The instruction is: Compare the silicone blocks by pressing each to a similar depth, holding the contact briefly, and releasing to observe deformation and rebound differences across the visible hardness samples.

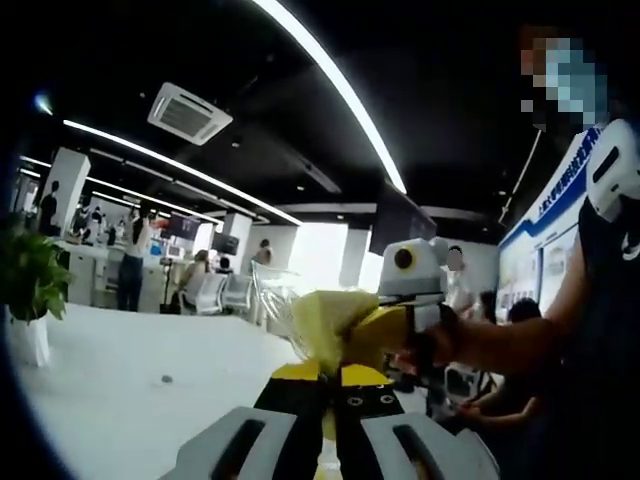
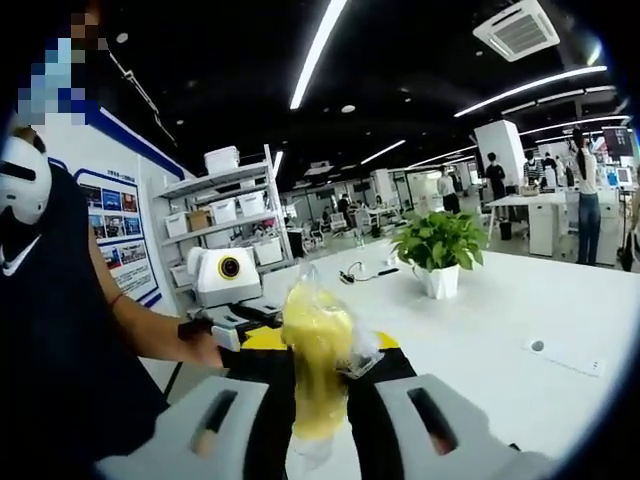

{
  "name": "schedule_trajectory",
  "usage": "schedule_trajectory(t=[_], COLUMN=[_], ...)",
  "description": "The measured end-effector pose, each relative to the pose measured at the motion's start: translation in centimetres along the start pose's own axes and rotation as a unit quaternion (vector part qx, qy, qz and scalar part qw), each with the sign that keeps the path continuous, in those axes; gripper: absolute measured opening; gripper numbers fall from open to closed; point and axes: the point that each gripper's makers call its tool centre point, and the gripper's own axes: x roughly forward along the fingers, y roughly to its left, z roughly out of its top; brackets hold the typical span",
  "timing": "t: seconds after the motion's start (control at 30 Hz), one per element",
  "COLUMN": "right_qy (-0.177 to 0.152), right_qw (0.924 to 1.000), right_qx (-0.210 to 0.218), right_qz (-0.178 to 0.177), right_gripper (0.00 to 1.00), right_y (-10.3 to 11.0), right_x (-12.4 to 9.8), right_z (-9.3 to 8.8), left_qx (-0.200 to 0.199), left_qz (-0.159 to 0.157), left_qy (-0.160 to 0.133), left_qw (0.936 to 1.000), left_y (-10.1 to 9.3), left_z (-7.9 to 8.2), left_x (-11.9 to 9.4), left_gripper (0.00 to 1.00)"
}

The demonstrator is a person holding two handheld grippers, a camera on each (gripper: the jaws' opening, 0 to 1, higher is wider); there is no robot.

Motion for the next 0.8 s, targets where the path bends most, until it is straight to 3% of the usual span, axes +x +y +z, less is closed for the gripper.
schedule_trajectory(t=[0.37, 0.8], right_qy=[0.001, -0.003], right_qw=[0.9998, 0.9997], right_qx=[-0.016, -0.023], right_qz=[0.008, 0.004], right_gripper=[0.0, 0.0], right_y=[0.54, 0.72], right_x=[-0.26, -0.43], right_z=[-0.02, 0.22], left_qx=[0.018, 0.023], left_qz=[-0.007, -0.008], left_qy=[0.012, 0.012], left_qw=[0.9997, 0.9996], left_y=[-0.47, -0.74], left_z=[-0.04, 0.18], left_x=[0.01, 0.09], left_gripper=[0.01, 0.02])
